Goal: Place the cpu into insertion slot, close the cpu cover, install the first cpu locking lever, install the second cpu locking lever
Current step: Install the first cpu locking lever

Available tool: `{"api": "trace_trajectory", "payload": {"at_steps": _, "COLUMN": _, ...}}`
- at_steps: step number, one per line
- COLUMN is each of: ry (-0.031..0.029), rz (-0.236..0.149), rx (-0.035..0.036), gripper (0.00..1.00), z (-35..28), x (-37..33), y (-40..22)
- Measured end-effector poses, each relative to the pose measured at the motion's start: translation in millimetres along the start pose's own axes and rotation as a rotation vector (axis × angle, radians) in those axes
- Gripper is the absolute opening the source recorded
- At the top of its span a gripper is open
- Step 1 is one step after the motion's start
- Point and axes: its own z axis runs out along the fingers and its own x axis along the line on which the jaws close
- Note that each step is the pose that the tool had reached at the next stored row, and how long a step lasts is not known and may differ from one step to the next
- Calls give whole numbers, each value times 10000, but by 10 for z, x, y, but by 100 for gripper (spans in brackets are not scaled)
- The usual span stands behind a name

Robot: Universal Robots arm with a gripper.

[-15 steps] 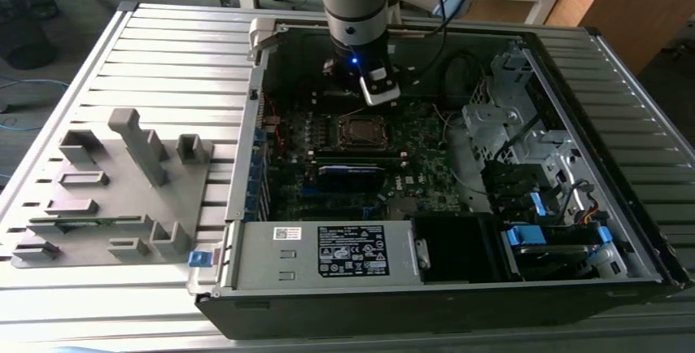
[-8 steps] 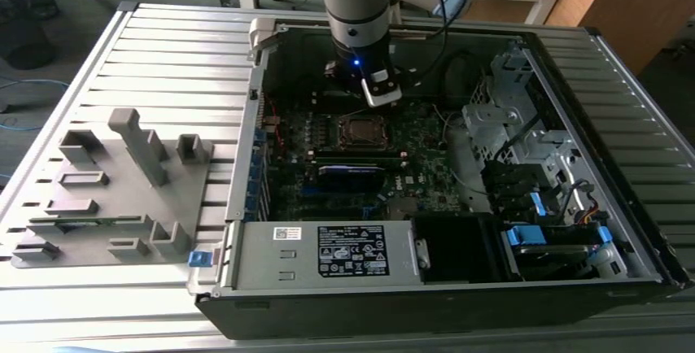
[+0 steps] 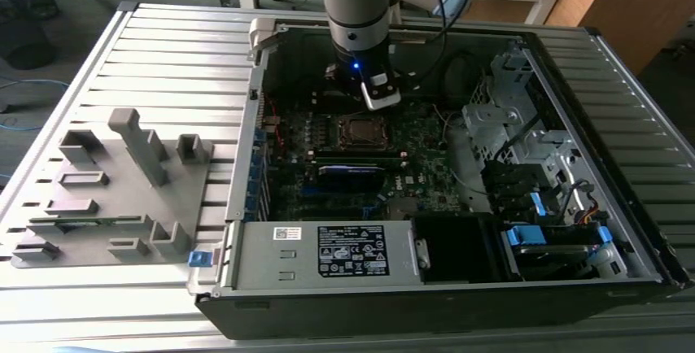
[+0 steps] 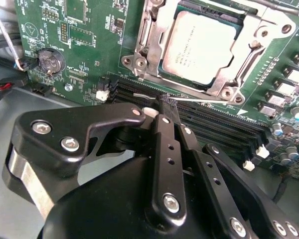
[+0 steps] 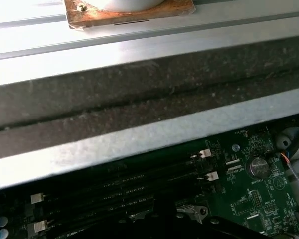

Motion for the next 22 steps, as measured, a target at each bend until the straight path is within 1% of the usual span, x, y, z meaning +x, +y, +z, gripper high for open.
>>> {"api": "trace_trajectory", "payload": {"at_steps": 5, "ry": -22, "rz": 78, "rx": 16, "gripper": 11, "z": 18, "x": -4, "y": 1}}
{"api": "trace_trajectory", "payload": {"at_steps": 10, "ry": -95, "rz": 338, "rx": 54, "gripper": 11, "z": 32, "x": -8, "y": 4}}
{"api": "trace_trajectory", "payload": {"at_steps": 12, "ry": -111, "rz": 399, "rx": 63, "gripper": 11, "z": 36, "x": -4, "y": 13}}
{"api": "trace_trajectory", "payload": {"at_steps": 17, "ry": -121, "rz": 435, "rx": 69, "gripper": 11, "z": 47, "x": 5, "y": 41}}
{"api": "trace_trajectory", "payload": {"at_steps": 22, "ry": -121, "rz": 437, "rx": 68, "gripper": 11, "z": 49, "x": 6, "y": 44}}
